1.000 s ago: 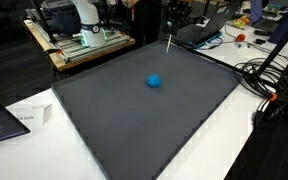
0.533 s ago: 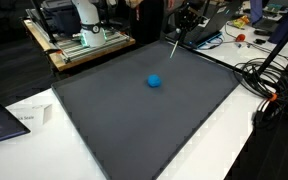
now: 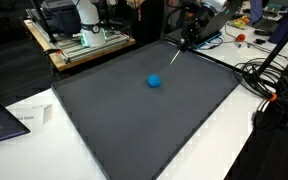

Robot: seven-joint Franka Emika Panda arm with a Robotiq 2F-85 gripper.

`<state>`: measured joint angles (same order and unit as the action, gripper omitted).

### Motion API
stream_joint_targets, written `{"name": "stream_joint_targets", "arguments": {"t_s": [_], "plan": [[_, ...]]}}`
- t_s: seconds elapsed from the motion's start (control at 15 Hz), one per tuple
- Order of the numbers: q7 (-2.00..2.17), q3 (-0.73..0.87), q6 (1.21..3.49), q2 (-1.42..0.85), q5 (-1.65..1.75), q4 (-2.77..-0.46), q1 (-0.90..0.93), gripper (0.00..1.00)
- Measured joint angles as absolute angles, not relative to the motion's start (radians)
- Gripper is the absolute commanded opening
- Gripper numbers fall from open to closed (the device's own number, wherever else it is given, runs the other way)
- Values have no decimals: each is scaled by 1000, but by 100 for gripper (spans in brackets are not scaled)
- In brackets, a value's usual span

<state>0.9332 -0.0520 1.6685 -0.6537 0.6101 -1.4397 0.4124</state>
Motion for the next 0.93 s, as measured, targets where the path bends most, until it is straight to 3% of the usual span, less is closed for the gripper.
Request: {"name": "stream_joint_targets", "arguments": {"t_s": [0.93], "plan": [[764,26,1492,-980,621,-1069,448,3]]}}
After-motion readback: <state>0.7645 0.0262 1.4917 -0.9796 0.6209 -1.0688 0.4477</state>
